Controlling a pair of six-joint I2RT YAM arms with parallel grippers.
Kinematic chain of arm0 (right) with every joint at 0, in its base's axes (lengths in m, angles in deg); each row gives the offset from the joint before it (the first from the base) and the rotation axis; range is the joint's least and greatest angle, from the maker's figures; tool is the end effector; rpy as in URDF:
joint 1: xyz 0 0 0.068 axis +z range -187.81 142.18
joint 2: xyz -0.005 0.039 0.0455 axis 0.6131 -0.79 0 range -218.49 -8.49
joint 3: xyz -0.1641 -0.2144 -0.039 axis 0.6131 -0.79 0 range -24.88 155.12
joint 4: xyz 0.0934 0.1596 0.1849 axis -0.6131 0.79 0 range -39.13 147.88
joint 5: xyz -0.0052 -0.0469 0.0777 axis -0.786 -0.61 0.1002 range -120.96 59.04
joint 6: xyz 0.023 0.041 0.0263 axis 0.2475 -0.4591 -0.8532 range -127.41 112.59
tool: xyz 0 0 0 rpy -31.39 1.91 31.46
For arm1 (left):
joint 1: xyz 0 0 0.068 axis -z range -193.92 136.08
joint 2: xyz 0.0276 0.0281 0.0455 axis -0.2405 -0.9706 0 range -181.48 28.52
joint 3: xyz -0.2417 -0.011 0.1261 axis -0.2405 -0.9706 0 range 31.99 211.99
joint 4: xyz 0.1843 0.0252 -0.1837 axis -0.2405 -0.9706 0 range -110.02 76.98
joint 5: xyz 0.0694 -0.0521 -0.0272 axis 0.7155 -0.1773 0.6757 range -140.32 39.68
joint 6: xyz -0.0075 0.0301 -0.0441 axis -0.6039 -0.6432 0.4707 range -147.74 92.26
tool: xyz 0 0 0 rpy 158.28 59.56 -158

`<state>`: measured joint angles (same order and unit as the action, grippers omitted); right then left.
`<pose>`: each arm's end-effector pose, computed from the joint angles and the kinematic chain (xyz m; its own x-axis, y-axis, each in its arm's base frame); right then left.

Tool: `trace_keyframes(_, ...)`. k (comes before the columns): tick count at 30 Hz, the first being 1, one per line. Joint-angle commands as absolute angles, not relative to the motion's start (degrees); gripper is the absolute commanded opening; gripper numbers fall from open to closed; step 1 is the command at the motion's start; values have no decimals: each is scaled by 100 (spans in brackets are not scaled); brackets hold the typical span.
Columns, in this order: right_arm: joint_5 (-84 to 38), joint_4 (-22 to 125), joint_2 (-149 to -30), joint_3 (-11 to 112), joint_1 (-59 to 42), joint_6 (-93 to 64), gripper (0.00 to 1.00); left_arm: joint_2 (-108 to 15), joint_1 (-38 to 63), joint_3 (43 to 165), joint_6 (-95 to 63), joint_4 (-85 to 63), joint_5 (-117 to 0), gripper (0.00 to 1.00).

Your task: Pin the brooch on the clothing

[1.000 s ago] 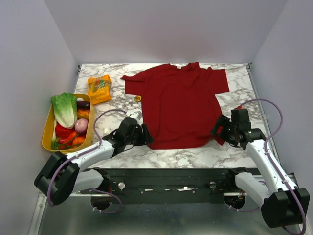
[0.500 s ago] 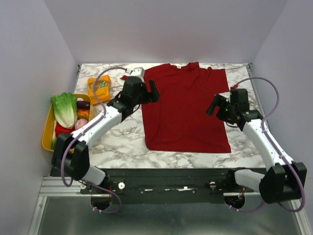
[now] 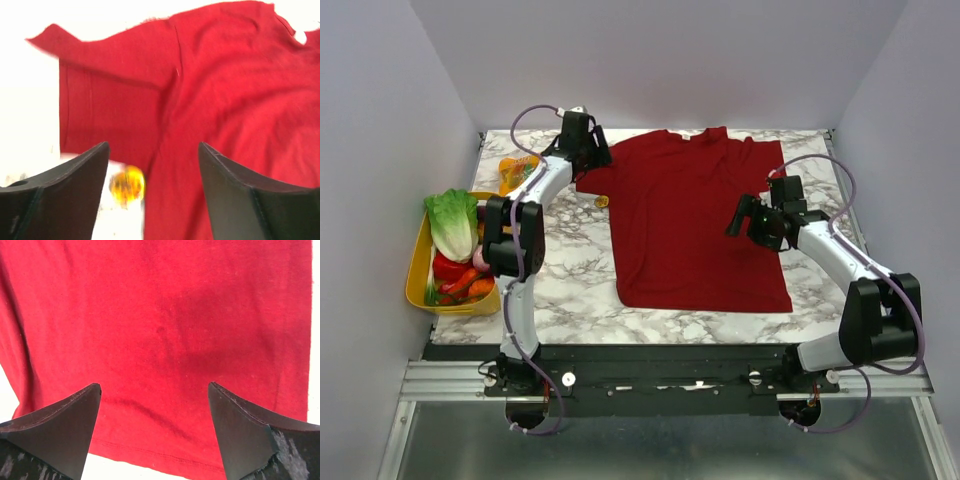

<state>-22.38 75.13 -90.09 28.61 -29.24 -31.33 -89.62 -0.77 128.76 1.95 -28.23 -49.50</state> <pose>0.2884 0.0489 0.2257 -0.8121 0.2830 -0.5104 0.1003 0.9292 0.3556 0.4701 -0.1092 0.2476 -0.6112 -0.3659 -0.7018 -0.0995 0.9152 -0.3905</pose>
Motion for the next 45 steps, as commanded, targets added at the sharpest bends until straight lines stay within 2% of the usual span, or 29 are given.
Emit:
trace_keyframes(1, -2059, 7302, -9295, 2838, -2841, -3061, 95, -9881, -152, 14154, 117, -3392, -5339, 59)
trace_keyframes(3, -2059, 7294, -9400, 2847, -2841, -3070, 95, -10409, -179, 14596, 82, -3587, -5436, 42)
trace_keyframes(4, -2059, 7294, -9436, 2855, -2841, -3070, 95, -10558, -188, 14938, 65, -3718, -5445, 25)
trace_keyframes(5, -2059, 7302, -9453, 2864, -2841, -3070, 95, -10829, -179, 15115, 56, -3806, -5445, 17)
trace_keyframes(7, -2094, 7302, -9541, 2890, -2841, -3079, 95, -11095, -196, 15614, -14, -4130, -5366, 4)
trace_keyframes(9, -2112, 7294, -9620, 2908, -2841, -3096, 96, -11411, -196, 15880, -50, -4334, -5243, 0)
trace_keyframes(16, -2050, 7294, -9928, 2970, -2832, -3324, 100, -12229, -275, 17136, -85, -5151, -4936, 0)
trace_keyframes(34, -2577, 7680, -10227, 3084, -2867, -3914, 100, -12458, -776, 17411, 100, -5679, -4399, 0)
trace_keyframes(40, -2692, 7680, -9981, 3224, -2867, -3765, 100, -11985, -750, 17131, -111, -5127, -4873, 0)
trace_keyframes(45, -2963, 7742, -9674, 3575, -2868, -3677, 100, -10781, -610, 16156, -208, -4643, -4944, 0)
